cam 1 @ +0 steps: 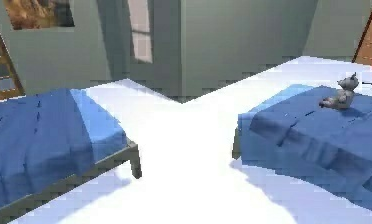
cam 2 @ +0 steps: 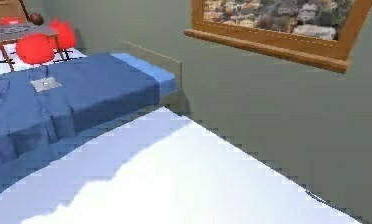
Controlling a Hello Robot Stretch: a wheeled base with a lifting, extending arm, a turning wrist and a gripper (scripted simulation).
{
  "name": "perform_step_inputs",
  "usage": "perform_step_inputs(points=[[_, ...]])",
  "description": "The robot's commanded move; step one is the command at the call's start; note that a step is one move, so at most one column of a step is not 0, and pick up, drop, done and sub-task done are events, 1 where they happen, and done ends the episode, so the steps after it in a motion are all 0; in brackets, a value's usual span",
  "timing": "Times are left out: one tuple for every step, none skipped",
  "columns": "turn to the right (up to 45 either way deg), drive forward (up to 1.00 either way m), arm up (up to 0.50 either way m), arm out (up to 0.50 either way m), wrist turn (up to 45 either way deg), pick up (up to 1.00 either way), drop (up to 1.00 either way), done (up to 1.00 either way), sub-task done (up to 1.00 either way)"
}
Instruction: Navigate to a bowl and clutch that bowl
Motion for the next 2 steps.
perform_step_inputs(points=[[0.0,1.00,0.00,0.00,0.0,0.00,0.00,0.00,0.00],[3.0,0.00,0.00,0.00,0.0,0.00,0.00,0.00,0.00]])
